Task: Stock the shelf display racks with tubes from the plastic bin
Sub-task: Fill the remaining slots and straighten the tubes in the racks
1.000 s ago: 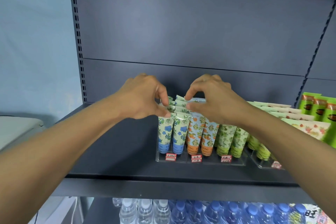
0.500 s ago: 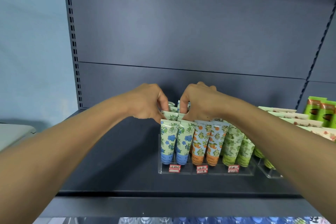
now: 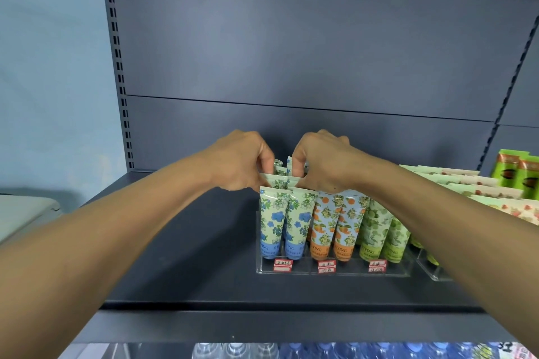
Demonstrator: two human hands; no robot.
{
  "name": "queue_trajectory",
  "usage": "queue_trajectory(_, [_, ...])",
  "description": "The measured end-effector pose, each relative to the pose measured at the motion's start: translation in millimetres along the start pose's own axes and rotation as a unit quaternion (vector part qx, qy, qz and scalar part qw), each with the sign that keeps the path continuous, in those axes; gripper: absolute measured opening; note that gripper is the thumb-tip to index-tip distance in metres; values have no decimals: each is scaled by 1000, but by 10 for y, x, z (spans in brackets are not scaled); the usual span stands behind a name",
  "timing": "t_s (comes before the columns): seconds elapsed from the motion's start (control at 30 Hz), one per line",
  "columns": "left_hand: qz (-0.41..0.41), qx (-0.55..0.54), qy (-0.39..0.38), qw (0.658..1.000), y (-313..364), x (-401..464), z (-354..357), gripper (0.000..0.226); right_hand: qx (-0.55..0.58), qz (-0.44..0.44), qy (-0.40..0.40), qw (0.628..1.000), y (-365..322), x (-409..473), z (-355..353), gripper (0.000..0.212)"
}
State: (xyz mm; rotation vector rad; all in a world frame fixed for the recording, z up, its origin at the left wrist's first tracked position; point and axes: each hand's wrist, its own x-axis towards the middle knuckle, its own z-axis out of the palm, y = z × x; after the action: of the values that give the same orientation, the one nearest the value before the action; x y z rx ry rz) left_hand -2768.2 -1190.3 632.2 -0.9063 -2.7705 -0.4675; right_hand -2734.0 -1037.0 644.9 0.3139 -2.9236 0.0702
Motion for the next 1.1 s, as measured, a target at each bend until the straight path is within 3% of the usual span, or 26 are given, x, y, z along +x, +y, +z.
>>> queue_trajectory(0.43, [-10,-19,-1,1000,-4,-14,-39,13,33,4,-15,999,13,-28,-121,15])
queue_trajectory(0.53, [-18,-30,8,999,-22,-7,-172,14,81,13,1,997,95,-31,-247,3])
queue_trajectory(0.6, [-25,-28,25,999,-62,38,-248,15,91,24,20,995,168,10,-290,11])
queue_trajectory(0.73, [-30,-19,26,999,-120,166,-211,19,62,28,7,998,198,138,-218,3])
queue_trajectory(0.87, [-22,-29,9,999,-154,280,-55,17,22,22,-14,999,124,232,-118,21])
queue_trajectory(0.97, [-18,-32,-4,999,-180,329,37,14,-18,18,-27,999,77,307,-45,13])
queue_trajectory(1.1, [-16,-36,7,999,-205,336,76,11,-50,17,-38,998,47,368,6,28])
